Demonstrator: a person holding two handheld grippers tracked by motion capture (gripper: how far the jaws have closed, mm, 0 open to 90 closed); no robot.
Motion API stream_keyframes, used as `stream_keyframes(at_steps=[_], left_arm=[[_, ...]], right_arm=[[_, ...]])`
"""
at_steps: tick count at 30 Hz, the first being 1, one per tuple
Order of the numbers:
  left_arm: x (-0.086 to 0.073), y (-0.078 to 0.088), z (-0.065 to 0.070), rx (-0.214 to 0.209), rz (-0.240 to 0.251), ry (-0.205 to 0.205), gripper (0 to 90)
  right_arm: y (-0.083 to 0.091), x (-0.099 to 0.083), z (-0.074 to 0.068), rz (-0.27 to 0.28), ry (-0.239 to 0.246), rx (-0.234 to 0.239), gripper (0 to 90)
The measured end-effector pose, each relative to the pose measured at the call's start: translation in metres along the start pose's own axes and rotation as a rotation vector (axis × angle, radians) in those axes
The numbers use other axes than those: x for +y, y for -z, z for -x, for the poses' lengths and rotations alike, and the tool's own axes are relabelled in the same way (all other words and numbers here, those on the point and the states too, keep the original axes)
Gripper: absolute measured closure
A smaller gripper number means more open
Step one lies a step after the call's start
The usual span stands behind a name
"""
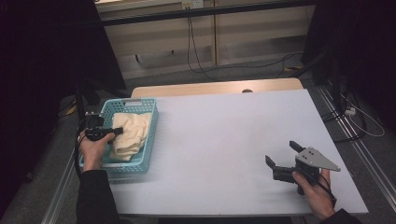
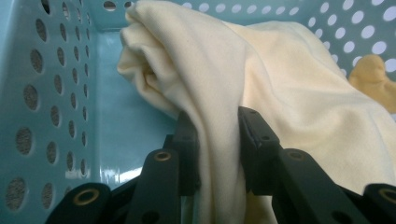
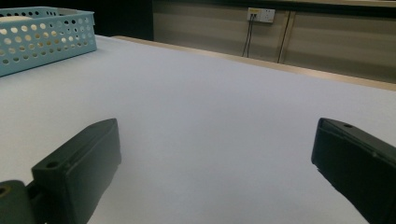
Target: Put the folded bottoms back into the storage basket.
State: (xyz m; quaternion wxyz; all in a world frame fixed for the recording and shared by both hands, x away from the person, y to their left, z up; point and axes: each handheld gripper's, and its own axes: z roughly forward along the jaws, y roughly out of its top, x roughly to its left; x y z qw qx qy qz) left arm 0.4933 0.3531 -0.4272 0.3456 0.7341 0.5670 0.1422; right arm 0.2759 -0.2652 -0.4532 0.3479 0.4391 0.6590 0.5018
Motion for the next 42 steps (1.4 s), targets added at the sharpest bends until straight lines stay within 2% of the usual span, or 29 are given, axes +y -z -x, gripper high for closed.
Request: stream_keyframes(at_steps=[6,7,9,10,13,15,16,17,18,19,24,27,30,31,33,34,36,37,39,41,42], left_arm=[[-0.0003,-0.0018,0.0000,0.015,-0.015,-0.006,69.8],[-0.0003,-0.0015,-0.0011,0.017,-0.026,-0.021,69.6],[-0.0010,-0.0031,-0.0001,0.021,-0.014,0.006,68.4],[-0.0007,-0.0019,-0.0021,0.020,-0.036,-0.021,68.0],[-0.0006,-0.0019,-0.0021,0.027,-0.037,-0.017,66.2],[-0.0007,-0.0024,-0.0013,0.031,-0.026,0.000,63.3],[-0.0006,-0.0019,-0.0017,0.028,-0.034,-0.015,63.4],[-0.0005,-0.0025,0.0000,0.027,-0.022,-0.001,63.4],[0.0005,-0.0003,-0.0024,0.022,-0.048,-0.033,63.2],[0.0005,-0.0004,-0.0016,0.021,-0.032,-0.006,62.3],[0.0009,0.0008,-0.0008,0.030,-0.015,0.001,53.2],[0.0023,0.0042,-0.0004,0.037,-0.007,-0.015,48.8],[0.0037,0.0048,0.0015,0.027,0.020,0.007,44.0],[0.0041,0.0053,0.0010,0.023,0.006,-0.012,42.5],[0.0044,0.0033,0.0038,0.030,0.014,-0.002,39.8],[0.0047,0.0027,0.0039,0.024,0.013,-0.002,38.7],[0.0062,0.0030,0.0036,0.001,-0.008,-0.030,32.5],[0.0064,0.0022,0.0061,0.001,0.013,-0.010,30.6],[0.0070,0.0029,0.0059,-0.009,0.021,-0.006,29.0],[0.0070,0.0030,0.0058,-0.016,0.025,-0.007,27.4],[0.0072,0.0042,0.0052,-0.014,0.028,-0.025,27.3]], right_arm=[[0.0001,0.0000,0.0000,0.001,0.000,0.000,1.1],[0.0000,0.0000,-0.0001,0.000,0.000,0.001,1.1],[0.0000,0.0000,-0.0001,0.000,0.000,0.000,1.1],[0.0000,0.0000,-0.0001,0.000,0.000,0.000,1.1],[0.0000,0.0000,-0.0001,0.000,0.000,0.000,1.1],[0.0000,0.0000,-0.0001,0.000,0.000,-0.001,1.1],[0.0000,0.0000,0.0000,0.000,0.000,0.000,1.1],[0.0000,0.0000,0.0000,0.000,0.000,0.000,1.1],[0.0000,0.0000,-0.0001,0.000,-0.001,-0.001,1.1],[0.0001,0.0000,0.0000,0.000,0.001,0.000,1.1],[0.0001,0.0001,0.0001,0.001,-0.002,0.000,1.1],[0.0003,0.0001,-0.0001,0.002,-0.001,0.000,1.1],[0.0001,0.0001,0.0001,0.002,-0.002,0.000,1.1],[0.0000,0.0001,0.0001,0.002,-0.002,0.001,1.1],[0.0001,0.0000,0.0000,0.001,0.000,0.001,1.1],[0.0001,0.0001,0.0000,0.001,0.001,0.001,1.1],[0.0002,0.0001,0.0000,0.002,-0.001,0.001,1.1],[0.0001,0.0000,0.0001,0.001,-0.002,0.001,1.1],[0.0001,0.0000,0.0002,0.002,-0.003,0.001,1.1],[0.0003,-0.0001,0.0002,0.002,-0.005,0.004,1.1],[0.0004,-0.0001,0.0005,0.003,-0.004,0.004,1.1]])
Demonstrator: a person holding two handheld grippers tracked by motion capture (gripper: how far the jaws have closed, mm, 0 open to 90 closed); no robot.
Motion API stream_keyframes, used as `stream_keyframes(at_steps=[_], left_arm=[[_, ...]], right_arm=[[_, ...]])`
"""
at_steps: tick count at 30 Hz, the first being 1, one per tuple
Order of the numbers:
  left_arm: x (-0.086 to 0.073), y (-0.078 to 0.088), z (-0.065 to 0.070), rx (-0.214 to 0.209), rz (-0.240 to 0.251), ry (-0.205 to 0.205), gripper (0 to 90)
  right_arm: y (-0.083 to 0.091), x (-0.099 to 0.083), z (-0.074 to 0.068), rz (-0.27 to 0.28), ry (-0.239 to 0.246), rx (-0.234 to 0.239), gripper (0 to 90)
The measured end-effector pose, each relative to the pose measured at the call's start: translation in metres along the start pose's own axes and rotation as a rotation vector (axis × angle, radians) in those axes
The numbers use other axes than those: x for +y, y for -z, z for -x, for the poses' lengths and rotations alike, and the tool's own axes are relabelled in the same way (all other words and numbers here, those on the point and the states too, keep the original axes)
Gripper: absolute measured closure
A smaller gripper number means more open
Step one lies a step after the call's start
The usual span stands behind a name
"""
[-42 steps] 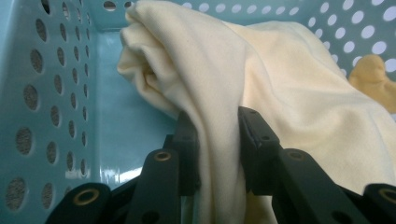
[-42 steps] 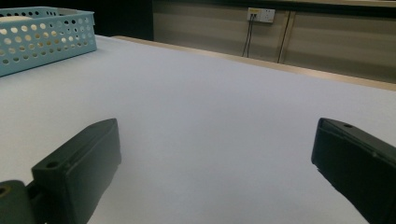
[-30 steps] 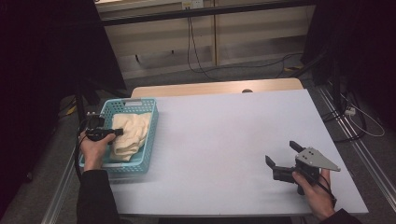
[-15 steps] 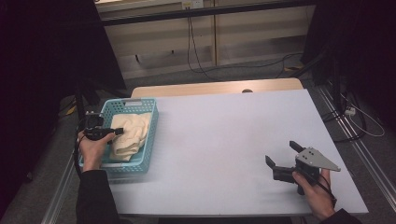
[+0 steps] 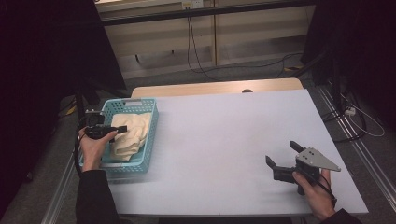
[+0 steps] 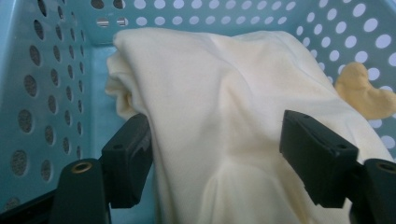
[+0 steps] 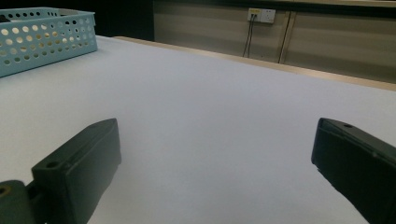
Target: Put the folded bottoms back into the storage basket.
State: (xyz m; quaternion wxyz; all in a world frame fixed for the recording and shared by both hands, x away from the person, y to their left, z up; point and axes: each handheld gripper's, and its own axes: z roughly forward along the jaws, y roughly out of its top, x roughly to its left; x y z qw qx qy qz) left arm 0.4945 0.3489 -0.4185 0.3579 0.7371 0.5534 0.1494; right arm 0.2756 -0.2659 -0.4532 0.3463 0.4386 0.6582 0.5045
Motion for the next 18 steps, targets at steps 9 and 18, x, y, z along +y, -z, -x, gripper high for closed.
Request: stream_keyframes(at_steps=[9,18], left_arm=[[0.006,0.016,0.002,0.034,0.171,-0.013,12.4],[0.005,0.026,0.004,0.021,0.267,-0.031,5.3]], right_arm=[[-0.001,0.000,0.001,-0.002,-0.009,0.004,1.1],[-0.002,-0.001,0.003,-0.003,-0.019,0.004,1.1]])
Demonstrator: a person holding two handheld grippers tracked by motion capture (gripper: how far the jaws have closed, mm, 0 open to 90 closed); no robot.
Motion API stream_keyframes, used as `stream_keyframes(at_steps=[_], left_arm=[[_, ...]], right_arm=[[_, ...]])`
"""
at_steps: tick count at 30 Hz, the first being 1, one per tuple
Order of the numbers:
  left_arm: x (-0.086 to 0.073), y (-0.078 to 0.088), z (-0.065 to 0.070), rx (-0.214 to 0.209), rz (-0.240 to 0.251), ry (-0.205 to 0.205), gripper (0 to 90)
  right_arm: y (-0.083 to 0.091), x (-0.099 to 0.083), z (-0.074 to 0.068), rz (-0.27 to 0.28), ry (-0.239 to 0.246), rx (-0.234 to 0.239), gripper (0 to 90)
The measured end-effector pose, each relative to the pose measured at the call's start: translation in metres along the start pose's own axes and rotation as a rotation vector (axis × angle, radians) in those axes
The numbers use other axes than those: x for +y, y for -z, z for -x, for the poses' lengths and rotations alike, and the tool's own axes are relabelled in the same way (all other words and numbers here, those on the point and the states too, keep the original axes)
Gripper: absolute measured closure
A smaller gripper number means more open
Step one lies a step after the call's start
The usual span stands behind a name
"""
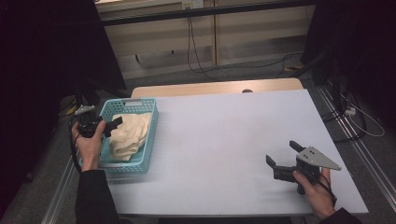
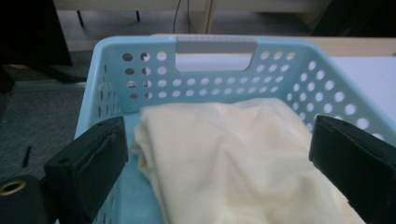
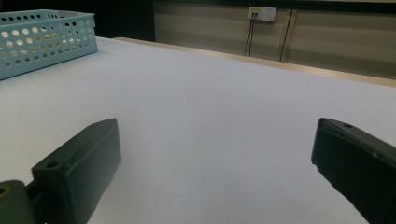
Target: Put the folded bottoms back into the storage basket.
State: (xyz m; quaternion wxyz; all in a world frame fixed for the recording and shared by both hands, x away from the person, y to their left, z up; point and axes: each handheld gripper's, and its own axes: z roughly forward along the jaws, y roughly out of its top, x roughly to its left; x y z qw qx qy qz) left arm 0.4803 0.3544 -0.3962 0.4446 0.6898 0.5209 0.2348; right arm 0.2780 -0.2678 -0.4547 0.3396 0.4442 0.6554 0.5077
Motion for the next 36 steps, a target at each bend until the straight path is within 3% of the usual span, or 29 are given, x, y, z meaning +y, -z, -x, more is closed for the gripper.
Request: stream_keyframes(at_steps=[1,4,7,11,16,19,22,24,26,29,36], left_arm=[[0.001,0.002,0.001,-0.013,0.007,-0.020,5.2],[0.003,0.008,0.005,0.013,0.037,-0.037,5.5],[0.005,0.012,0.010,0.009,0.066,-0.062,5.5],[0.006,0.016,0.019,0.026,0.079,-0.122,5.6],[0.004,0.022,0.023,0.046,0.081,-0.142,3.4],[0.003,0.026,0.023,0.007,0.095,-0.107,3.0],[0.003,0.032,0.028,0.018,0.103,-0.125,3.1],[0.003,0.038,0.032,-0.024,0.118,-0.145,5.5],[0.004,0.043,0.037,-0.019,0.146,-0.112,6.4],[0.006,0.050,0.043,-0.019,0.165,-0.095,6.4],[0.000,0.056,0.057,-0.047,0.149,-0.147,6.7]], right_arm=[[0.000,0.000,0.000,0.000,0.000,0.000,1.1],[0.000,0.000,0.001,0.002,-0.002,-0.001,1.1],[0.000,0.000,0.000,0.001,0.001,0.001,1.1],[-0.001,0.000,0.000,0.000,0.003,0.002,1.1],[-0.002,0.000,0.000,0.000,0.009,0.006,1.1],[-0.002,0.001,-0.001,0.000,0.011,0.001,1.2],[-0.001,0.001,-0.002,0.000,0.012,0.001,1.2],[-0.001,0.001,-0.002,0.000,0.013,-0.001,1.2],[-0.001,0.001,-0.002,0.000,0.013,-0.002,1.2],[-0.001,0.001,-0.001,-0.001,0.014,-0.005,1.3],[0.000,0.001,-0.002,0.002,0.016,-0.010,1.2]])
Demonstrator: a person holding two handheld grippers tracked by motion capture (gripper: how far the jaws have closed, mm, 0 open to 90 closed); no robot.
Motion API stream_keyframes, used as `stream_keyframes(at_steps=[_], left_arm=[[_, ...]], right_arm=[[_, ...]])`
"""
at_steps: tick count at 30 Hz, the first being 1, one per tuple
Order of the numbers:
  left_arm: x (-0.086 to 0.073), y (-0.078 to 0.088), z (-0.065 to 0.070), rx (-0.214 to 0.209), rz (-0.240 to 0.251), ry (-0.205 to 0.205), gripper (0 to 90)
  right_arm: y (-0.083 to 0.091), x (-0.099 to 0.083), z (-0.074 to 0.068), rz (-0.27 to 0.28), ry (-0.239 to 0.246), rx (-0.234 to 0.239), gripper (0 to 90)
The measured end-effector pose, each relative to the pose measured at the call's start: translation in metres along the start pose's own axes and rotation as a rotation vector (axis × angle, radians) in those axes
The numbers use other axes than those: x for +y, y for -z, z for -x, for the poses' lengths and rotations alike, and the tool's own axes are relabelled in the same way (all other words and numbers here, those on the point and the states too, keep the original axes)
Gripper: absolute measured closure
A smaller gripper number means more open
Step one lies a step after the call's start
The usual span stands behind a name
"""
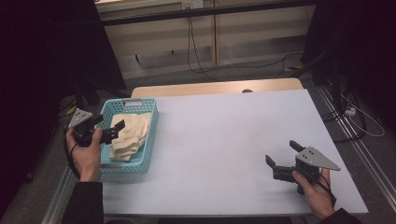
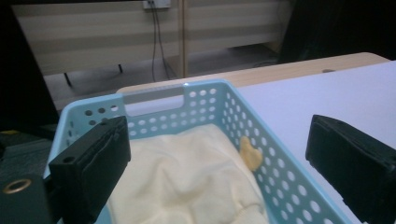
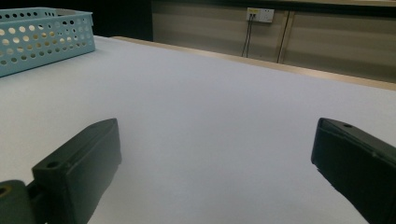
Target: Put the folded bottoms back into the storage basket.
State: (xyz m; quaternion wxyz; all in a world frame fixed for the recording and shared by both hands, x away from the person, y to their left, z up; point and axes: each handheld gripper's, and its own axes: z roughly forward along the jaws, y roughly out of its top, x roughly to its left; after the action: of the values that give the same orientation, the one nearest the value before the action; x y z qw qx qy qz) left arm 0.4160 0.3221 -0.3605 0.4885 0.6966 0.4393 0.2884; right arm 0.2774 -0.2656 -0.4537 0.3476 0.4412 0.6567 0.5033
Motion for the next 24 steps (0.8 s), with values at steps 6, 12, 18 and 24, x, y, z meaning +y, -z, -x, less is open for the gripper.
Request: stream_keyframes(at_steps=[6,12,18,24], left_arm=[[-0.007,0.010,0.010,-0.003,-0.001,-0.010,6.1],[-0.015,0.028,0.016,0.002,0.045,0.040,6.4],[-0.021,0.033,0.028,-0.015,0.005,-0.013,6.3],[-0.024,0.037,0.046,-0.069,0.012,-0.044,6.3]], right_arm=[[0.000,0.000,-0.001,-0.001,0.006,0.001,1.2],[0.000,0.000,0.000,-0.002,0.004,-0.002,1.2],[0.000,0.000,-0.001,-0.003,0.005,-0.003,1.2],[0.000,0.000,-0.001,-0.002,0.004,-0.004,1.2]])
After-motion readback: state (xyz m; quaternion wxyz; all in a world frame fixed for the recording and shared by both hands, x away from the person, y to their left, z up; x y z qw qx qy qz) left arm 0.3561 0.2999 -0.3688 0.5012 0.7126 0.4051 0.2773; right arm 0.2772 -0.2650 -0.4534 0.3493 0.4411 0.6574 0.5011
